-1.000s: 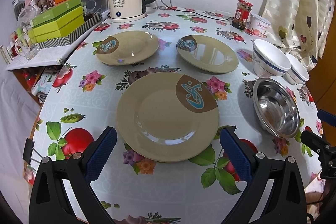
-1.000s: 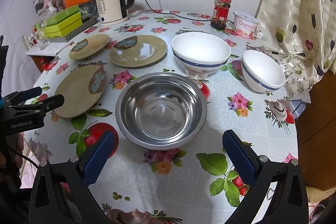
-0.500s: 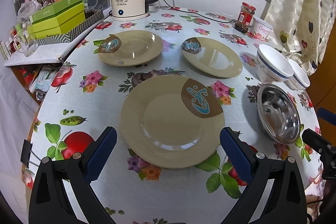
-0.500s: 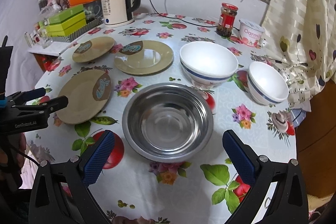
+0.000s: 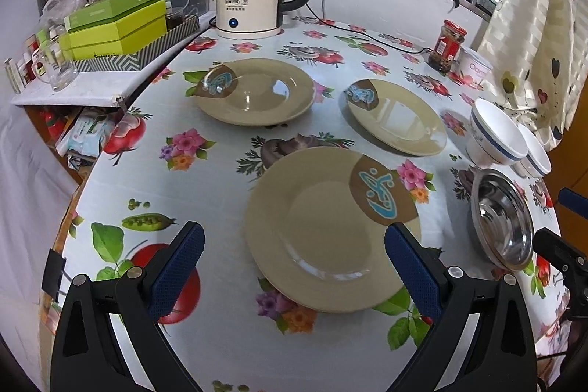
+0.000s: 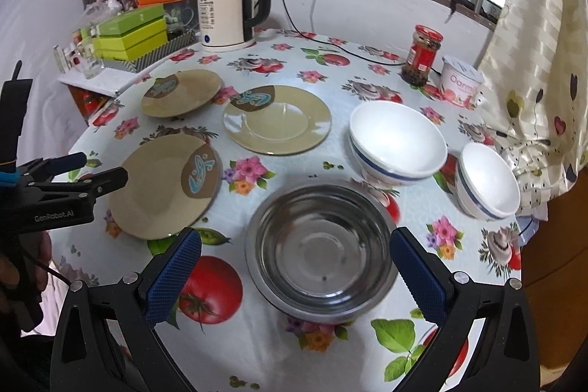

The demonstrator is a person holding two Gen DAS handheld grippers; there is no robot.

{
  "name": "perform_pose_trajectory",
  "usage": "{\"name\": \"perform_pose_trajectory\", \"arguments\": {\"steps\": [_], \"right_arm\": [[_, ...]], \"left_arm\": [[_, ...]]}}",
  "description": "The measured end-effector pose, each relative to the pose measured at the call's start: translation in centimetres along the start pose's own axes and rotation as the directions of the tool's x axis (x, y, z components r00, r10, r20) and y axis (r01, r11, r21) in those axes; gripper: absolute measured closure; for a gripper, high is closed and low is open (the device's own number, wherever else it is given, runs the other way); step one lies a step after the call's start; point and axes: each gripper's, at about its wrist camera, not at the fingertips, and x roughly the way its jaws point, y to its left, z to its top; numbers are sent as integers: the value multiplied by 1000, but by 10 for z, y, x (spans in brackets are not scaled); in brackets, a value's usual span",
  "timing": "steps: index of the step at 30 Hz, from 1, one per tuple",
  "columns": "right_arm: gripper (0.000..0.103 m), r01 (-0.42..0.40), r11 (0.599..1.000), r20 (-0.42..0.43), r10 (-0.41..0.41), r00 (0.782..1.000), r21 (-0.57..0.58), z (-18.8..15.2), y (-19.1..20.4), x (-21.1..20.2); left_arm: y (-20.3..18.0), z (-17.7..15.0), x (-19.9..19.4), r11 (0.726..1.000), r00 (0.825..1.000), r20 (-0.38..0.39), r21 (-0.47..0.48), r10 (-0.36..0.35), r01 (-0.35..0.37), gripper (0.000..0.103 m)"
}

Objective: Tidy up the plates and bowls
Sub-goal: 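Reach the left tool to the large beige plate's rim and close on it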

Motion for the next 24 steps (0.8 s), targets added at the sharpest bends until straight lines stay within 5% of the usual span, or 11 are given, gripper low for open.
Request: {"name": "perform_pose_trajectory", "arguments": {"steps": [24], "right_arm": [[2,-133,991,-36,132,991,-28,87,49,65]], "left_arm": [[75,51,27,987,996,42,-138,-72,78,4]]}}
